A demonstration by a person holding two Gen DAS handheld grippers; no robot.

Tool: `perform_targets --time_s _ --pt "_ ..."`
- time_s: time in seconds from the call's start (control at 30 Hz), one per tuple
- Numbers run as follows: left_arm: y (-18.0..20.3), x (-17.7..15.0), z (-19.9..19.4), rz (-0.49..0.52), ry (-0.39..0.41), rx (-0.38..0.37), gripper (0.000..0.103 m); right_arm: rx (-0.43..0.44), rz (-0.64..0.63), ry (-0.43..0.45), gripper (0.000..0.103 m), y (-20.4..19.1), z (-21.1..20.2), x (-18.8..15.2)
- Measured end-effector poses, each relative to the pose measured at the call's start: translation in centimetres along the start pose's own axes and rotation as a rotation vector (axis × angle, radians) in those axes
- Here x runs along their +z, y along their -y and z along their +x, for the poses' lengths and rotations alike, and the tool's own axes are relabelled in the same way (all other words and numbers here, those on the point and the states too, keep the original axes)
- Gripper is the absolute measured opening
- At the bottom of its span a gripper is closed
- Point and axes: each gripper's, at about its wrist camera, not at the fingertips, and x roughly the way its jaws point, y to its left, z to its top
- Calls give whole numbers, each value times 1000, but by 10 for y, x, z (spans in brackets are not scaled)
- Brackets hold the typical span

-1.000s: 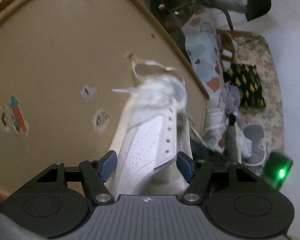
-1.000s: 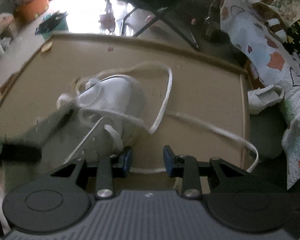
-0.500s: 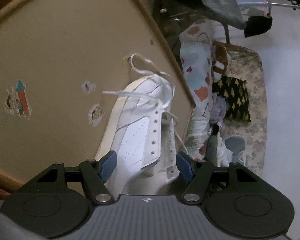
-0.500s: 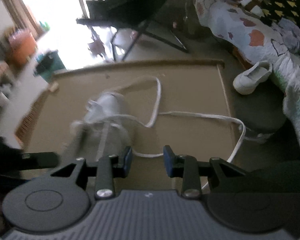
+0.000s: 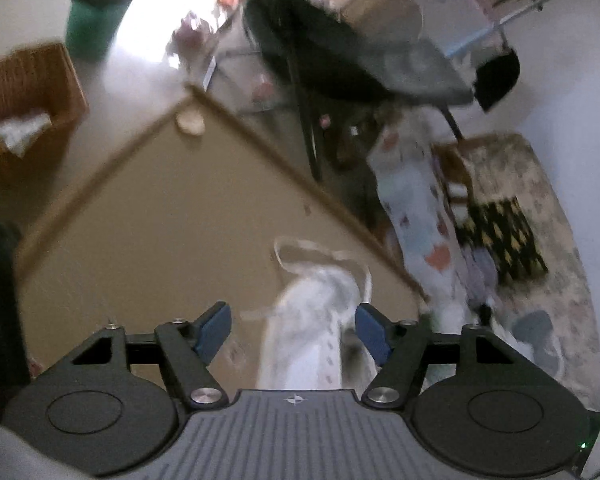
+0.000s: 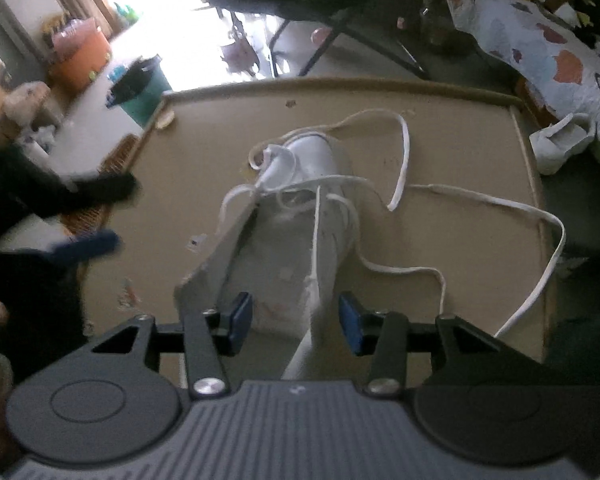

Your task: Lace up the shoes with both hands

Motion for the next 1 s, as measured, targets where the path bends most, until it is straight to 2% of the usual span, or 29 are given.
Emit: perform_targets --time_s 0.17,0.3,0.37,0.43,0.53,0.6,0.73,0.8,1.0 --pt "-9 8 7 -24 -27 45 70 -43 -7 -48 47 -8 17 -1" --pt "-14 16 20 -21 -123 84 70 -60 -17 -46 48 -10 23 -5" --pt "-17 21 26 -6 -168 109 70 -68 -17 -41 53 -9 24 -7" --pt "-23 25 29 1 -192 118 70 -78 -15 -32 61 -7 25 -9" --pt "-32 28 30 -4 -167 106 70 -76 0 -22 65 -3 28 -11" --pt "-31 24 32 53 -158 129 70 -75 11 -19 69 0 29 -11" --pt "-24 23 17 93 -17 111 70 -68 29 -12 74 5 30 -13" --pt "-28 28 15 31 -16 98 70 -63 37 -9 76 8 31 -14" --pt "-54 39 32 -233 -102 -3 65 -48 54 0 80 13 33 -17"
